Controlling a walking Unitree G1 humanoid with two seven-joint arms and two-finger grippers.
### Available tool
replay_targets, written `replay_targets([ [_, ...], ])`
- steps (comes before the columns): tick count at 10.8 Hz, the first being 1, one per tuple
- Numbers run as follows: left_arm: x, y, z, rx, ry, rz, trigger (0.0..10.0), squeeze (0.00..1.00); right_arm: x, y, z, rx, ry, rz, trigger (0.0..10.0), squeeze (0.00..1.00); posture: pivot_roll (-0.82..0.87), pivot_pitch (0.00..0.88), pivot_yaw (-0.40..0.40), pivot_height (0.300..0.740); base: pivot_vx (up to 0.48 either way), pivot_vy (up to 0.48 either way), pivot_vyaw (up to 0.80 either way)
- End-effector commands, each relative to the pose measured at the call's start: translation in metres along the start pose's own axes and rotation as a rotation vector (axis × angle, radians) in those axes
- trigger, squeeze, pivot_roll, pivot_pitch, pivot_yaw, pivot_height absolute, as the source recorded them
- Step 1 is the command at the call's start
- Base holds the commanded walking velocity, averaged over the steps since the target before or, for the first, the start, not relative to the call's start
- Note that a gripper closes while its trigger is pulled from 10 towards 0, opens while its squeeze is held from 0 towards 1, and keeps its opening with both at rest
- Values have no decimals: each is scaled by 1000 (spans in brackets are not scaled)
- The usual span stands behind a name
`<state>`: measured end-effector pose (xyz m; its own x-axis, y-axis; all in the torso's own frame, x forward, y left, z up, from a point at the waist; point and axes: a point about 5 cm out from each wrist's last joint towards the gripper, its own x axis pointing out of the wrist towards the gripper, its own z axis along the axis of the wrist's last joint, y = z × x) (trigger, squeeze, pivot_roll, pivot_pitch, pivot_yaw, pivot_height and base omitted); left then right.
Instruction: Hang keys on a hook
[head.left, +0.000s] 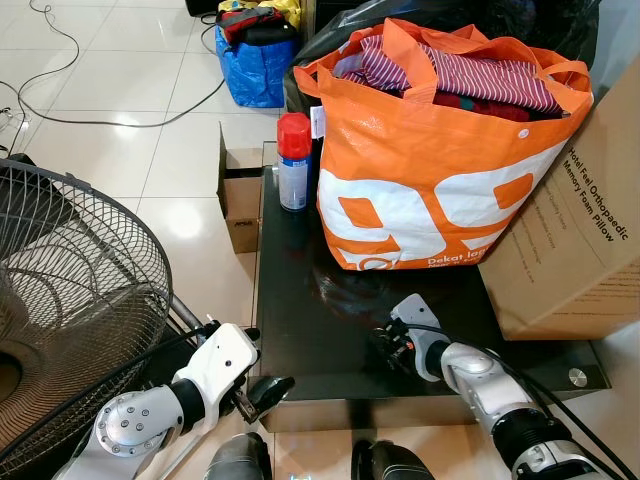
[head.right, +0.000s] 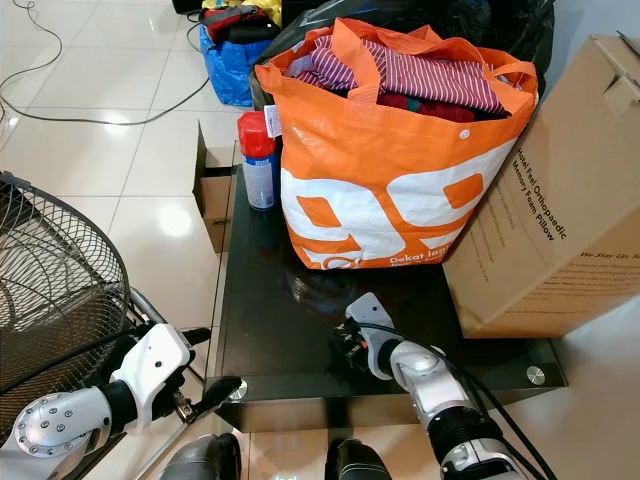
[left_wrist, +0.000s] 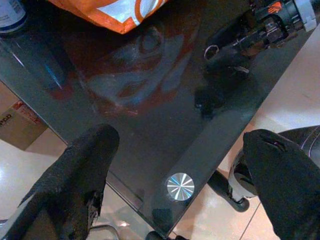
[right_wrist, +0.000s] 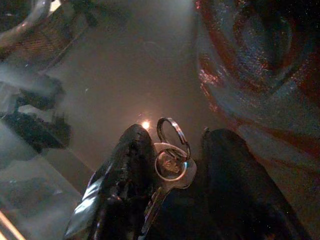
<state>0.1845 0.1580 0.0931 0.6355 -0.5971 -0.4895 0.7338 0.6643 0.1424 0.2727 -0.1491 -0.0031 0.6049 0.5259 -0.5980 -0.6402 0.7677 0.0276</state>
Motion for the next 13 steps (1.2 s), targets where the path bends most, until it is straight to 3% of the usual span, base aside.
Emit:
replay_targets([
  [1, 1, -2, -3, 5, 13, -7, 10000, 722, -3, 0, -6, 2, 26, 6, 10000, 0, 53, 154, -41, 740, 0, 0, 0],
  [2, 1, -1, -3, 6, 13, -6, 10000, 725, -4, -2, -6, 6, 28, 4, 8078, 0, 53, 155, -41, 740, 0, 0, 0],
  [3, 1, -1, -3, 6, 12, -6, 10000, 725, -3, -1, -8, 12, 33, 11, 3176, 0, 55, 156, -41, 740, 0, 0, 0],
  [5, 0, -2, -3, 5, 13, -4, 10000, 729, -2, 2, -10, 16, 38, 25, 0, 0, 57, 156, -43, 740, 0, 0, 0],
  [11, 0, -2, -3, 4, 13, -6, 10000, 725, -2, 5, -12, 39, 37, 40, 0, 0, 55, 156, -42, 740, 0, 0, 0],
  [13, 0, -2, -3, 4, 12, -6, 10000, 725, -1, 6, -3, 93, -13, 41, 0, 0, 54, 158, -41, 740, 0, 0, 0],
])
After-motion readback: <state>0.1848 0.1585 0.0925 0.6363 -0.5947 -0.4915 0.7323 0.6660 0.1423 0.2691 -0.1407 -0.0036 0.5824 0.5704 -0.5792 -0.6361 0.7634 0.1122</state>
